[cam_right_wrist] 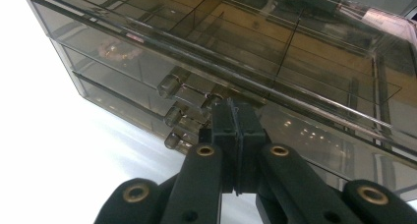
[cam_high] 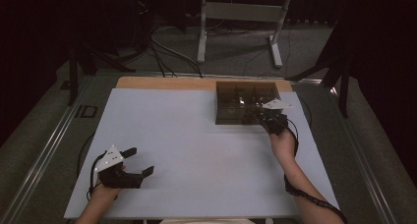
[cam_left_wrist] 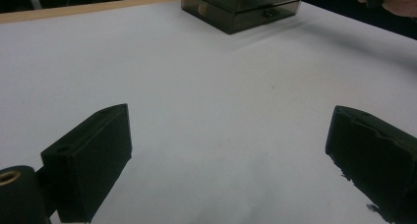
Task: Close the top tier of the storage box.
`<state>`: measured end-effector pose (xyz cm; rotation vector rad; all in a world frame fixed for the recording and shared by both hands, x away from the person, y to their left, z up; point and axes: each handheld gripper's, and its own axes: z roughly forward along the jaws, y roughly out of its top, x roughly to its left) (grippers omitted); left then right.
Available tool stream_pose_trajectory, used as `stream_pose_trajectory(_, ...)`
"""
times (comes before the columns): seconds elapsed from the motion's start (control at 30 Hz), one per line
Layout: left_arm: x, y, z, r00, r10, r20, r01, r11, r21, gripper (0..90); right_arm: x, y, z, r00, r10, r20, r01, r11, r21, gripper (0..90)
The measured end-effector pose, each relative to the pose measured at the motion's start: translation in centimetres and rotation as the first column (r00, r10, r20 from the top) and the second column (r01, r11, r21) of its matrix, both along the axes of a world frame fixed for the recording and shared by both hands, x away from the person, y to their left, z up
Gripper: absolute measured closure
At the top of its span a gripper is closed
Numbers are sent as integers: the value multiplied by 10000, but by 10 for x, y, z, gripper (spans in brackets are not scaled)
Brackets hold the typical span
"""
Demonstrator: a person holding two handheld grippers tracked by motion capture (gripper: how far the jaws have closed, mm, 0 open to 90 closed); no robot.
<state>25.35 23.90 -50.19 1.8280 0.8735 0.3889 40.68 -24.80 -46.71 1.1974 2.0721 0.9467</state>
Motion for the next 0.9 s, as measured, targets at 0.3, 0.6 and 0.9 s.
stream_pose_trajectory(0.3, 0, 0, 0, 10000, 14, -18, -14, 10000, -52, 53, 3, 1, 0, 10000, -87, 0, 87, 10000, 33, 900)
stream_pose_trajectory(0.6, 0, 0, 0, 10000, 28, -38, -28, 10000, -49, 53, 4, 1, 1, 10000, -47, -27, 47, 10000, 4, 900)
stream_pose_trajectory(0.9, 0, -1, -1, 10000, -12, -48, 12, 10000, -2, 53, 4, 1, 1, 10000, -62, -42, 62, 10000, 5, 900)
